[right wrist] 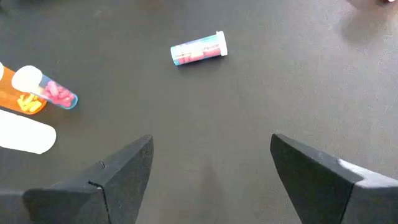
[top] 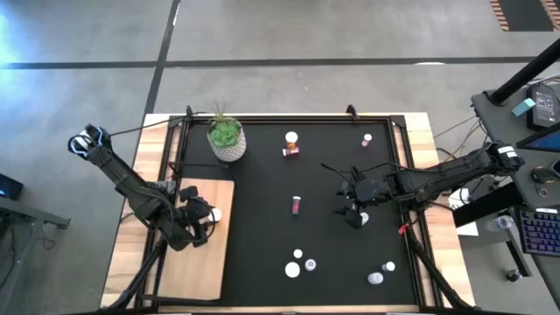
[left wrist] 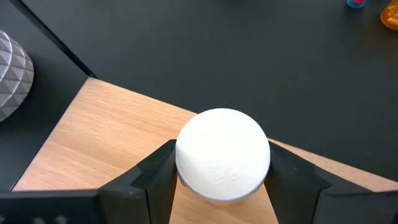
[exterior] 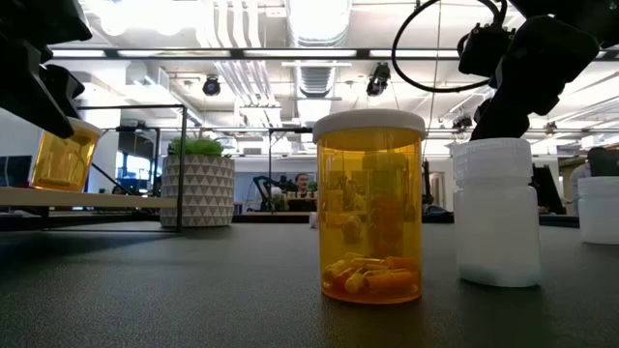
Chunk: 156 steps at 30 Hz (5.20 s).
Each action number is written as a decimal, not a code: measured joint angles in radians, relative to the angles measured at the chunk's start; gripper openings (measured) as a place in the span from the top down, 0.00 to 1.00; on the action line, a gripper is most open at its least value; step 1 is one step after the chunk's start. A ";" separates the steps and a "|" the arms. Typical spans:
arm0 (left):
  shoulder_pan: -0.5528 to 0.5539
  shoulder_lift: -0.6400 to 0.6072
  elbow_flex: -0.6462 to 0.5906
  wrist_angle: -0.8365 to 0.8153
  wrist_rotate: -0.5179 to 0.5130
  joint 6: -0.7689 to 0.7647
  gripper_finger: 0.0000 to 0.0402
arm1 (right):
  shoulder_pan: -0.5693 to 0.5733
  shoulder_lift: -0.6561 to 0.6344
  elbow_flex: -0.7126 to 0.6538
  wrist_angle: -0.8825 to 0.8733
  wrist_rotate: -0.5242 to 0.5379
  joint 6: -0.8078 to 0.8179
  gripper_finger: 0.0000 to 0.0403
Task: Pick and place medicine bottles onto shelf by color
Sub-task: Put the center orange pill bottle on the shelf
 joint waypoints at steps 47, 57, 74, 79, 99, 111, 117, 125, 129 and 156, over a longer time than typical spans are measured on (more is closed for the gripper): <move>0.003 -0.130 0.079 -0.079 0.186 -0.233 0.26 | 0.000 0.000 0.000 0.000 0.000 0.000 0.22; 0.048 -0.085 0.161 -0.175 0.197 -0.314 0.26 | 0.000 0.000 0.000 0.000 0.000 0.000 0.22; 0.391 0.286 0.474 -0.538 0.616 -0.393 0.26 | 0.000 0.000 0.000 0.000 0.000 0.000 0.22; 0.410 0.357 0.519 -0.537 0.649 -0.471 0.26 | 0.000 0.000 0.000 0.000 0.000 0.000 0.22; 0.409 0.382 0.468 -0.517 0.629 -0.750 0.26 | 0.000 0.000 0.000 0.000 0.000 0.000 0.22; 0.407 0.382 0.411 -0.408 0.624 -0.755 0.27 | 0.000 0.000 0.000 0.000 0.000 0.000 0.22; 0.399 0.382 0.405 -0.414 0.642 -0.755 0.38 | 0.000 0.000 0.000 0.000 0.000 0.000 0.22; 0.395 0.381 0.405 -0.421 0.652 -0.748 0.54 | 0.000 0.000 0.000 0.000 0.000 0.000 0.22; 0.395 0.380 0.405 -0.479 0.654 -0.724 0.54 | 0.000 0.000 0.000 0.000 0.000 0.000 0.22; 0.396 0.138 0.226 -0.591 0.648 -0.901 0.52 | 0.000 0.000 0.000 0.000 0.000 0.000 0.22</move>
